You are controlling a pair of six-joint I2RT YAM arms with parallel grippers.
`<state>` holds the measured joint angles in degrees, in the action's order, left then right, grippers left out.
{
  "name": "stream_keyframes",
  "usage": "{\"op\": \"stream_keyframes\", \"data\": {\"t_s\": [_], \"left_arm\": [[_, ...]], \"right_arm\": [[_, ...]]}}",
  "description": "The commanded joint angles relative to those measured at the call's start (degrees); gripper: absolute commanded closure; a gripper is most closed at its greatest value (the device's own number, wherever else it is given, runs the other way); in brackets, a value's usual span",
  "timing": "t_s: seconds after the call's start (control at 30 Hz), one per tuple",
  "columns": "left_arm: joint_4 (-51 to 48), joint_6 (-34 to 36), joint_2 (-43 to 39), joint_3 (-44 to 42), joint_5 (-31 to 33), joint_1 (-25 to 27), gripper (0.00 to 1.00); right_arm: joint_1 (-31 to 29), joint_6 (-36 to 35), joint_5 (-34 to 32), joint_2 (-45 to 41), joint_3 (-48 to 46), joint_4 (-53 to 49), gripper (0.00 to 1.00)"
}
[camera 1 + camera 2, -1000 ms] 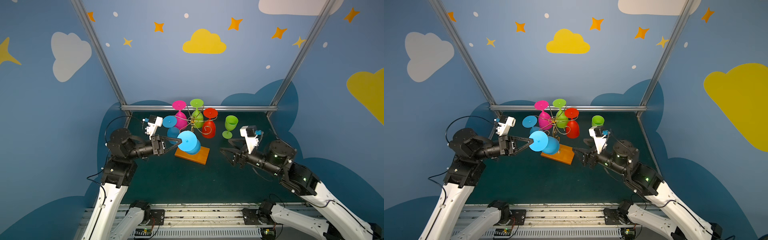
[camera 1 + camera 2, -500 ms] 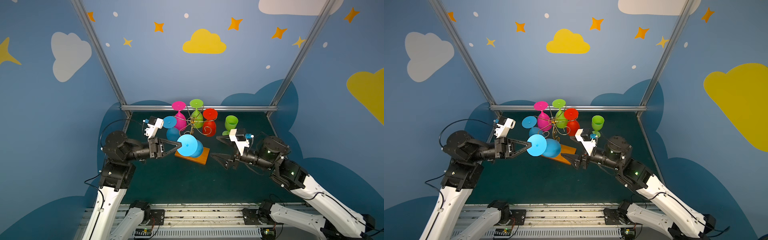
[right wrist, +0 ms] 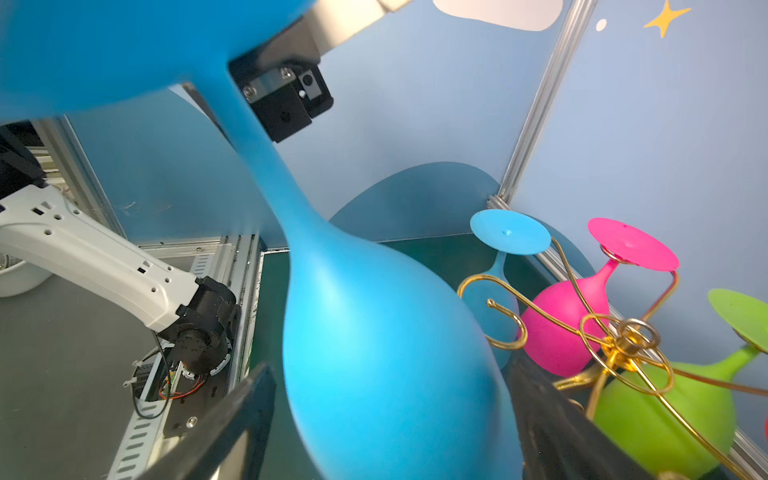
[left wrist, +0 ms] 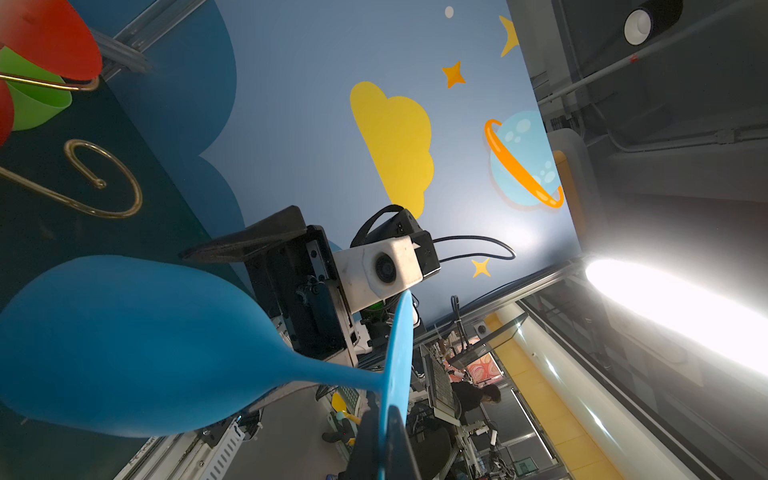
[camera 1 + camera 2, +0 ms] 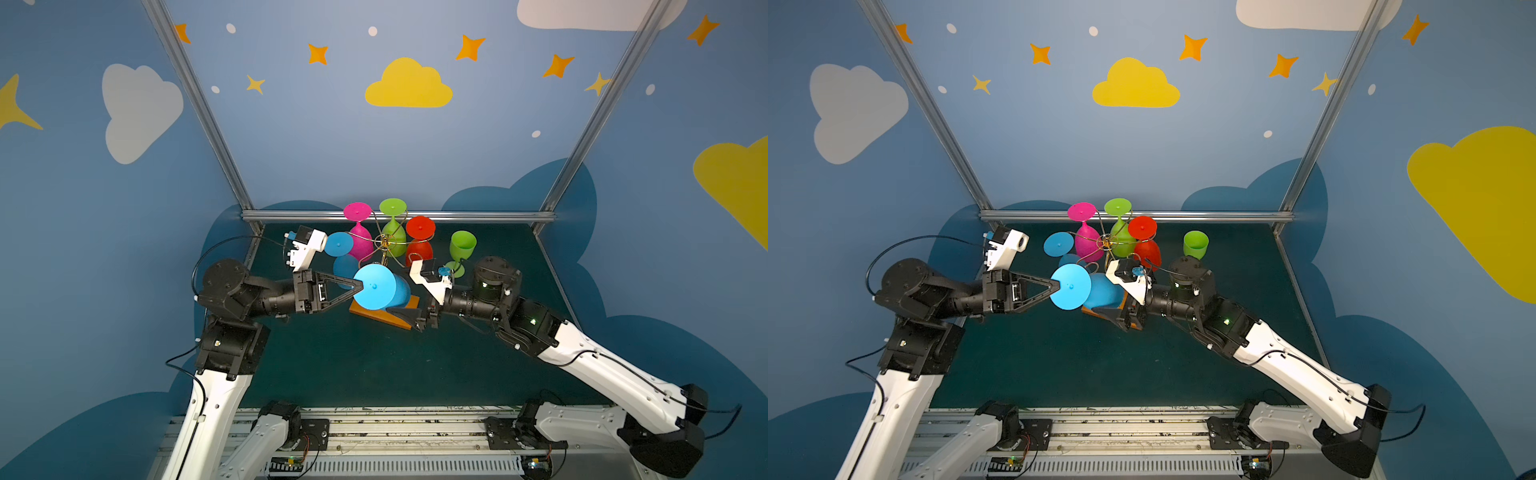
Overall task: Take the wine glass off the wine glass rack
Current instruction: 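Move the right gripper toward the blue glass bowl held by the left gripper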
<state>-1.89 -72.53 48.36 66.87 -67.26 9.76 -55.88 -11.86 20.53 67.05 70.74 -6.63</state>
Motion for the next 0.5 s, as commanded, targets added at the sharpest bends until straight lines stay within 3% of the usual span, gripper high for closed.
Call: {"op": "stream_keyframes", "data": {"t_s": [0.0, 0.47], "left_arm": [[3.2, -0.9, 0.2, 1.5, -0.9, -0.3, 0.96], [10.9, -6.5, 1.0, 2.1, 0.3, -0.2, 0.96]], "right_arm": [[-0.6, -0.7, 1.9, 1.8, 2.5, 2.4, 0.13], [-1.6, 2.1, 0.5, 5.0, 2.4, 4.3, 0.17]]}}
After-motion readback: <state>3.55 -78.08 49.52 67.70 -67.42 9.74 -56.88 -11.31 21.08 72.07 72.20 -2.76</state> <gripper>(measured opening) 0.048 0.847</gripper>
